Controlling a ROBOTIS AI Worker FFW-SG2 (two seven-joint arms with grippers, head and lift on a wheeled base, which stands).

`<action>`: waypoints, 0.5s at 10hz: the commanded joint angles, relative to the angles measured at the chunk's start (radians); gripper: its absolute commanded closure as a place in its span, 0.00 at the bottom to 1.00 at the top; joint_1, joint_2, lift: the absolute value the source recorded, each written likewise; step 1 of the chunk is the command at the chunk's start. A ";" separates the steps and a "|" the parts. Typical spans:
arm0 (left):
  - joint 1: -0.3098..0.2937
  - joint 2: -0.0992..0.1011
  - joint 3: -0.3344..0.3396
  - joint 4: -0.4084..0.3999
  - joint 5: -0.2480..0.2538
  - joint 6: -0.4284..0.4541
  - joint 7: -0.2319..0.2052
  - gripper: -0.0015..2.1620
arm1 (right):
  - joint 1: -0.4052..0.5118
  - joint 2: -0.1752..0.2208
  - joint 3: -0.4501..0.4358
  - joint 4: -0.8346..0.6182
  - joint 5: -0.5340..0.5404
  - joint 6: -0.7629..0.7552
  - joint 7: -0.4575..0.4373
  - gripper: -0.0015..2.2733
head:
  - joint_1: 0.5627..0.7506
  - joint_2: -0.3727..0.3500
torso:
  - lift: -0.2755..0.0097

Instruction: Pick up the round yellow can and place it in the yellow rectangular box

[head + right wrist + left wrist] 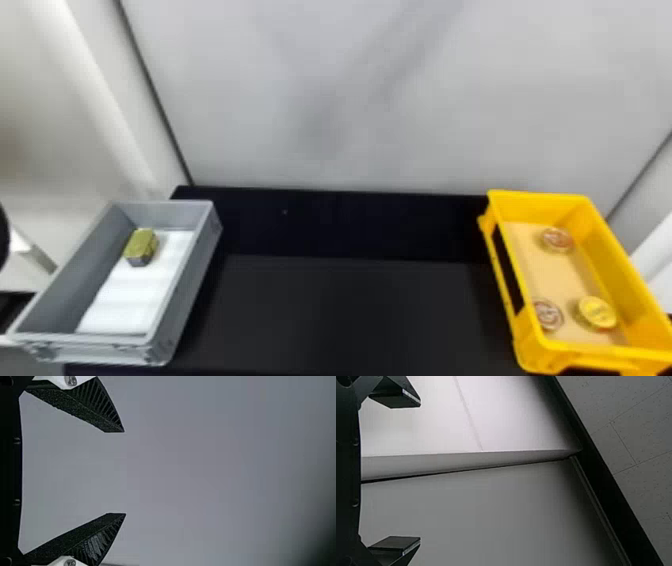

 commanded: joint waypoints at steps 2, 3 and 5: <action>0.012 0.010 0.025 -0.006 -0.004 -0.006 0.000 0.03 | -0.125 -0.030 0.060 -0.118 0.058 -0.016 -0.020 0.00 | 0.70 0.59 | 0.96; 0.010 0.015 0.038 -0.012 -0.007 -0.006 0.000 0.03 | -0.154 -0.062 0.086 -0.153 0.070 -0.018 -0.045 0.00 | 0.70 0.59 | 0.96; 0.013 0.016 0.055 -0.022 -0.015 -0.003 0.000 0.03 | -0.198 -0.112 0.124 -0.202 0.089 -0.036 -0.058 0.00 | 0.70 0.59 | 0.96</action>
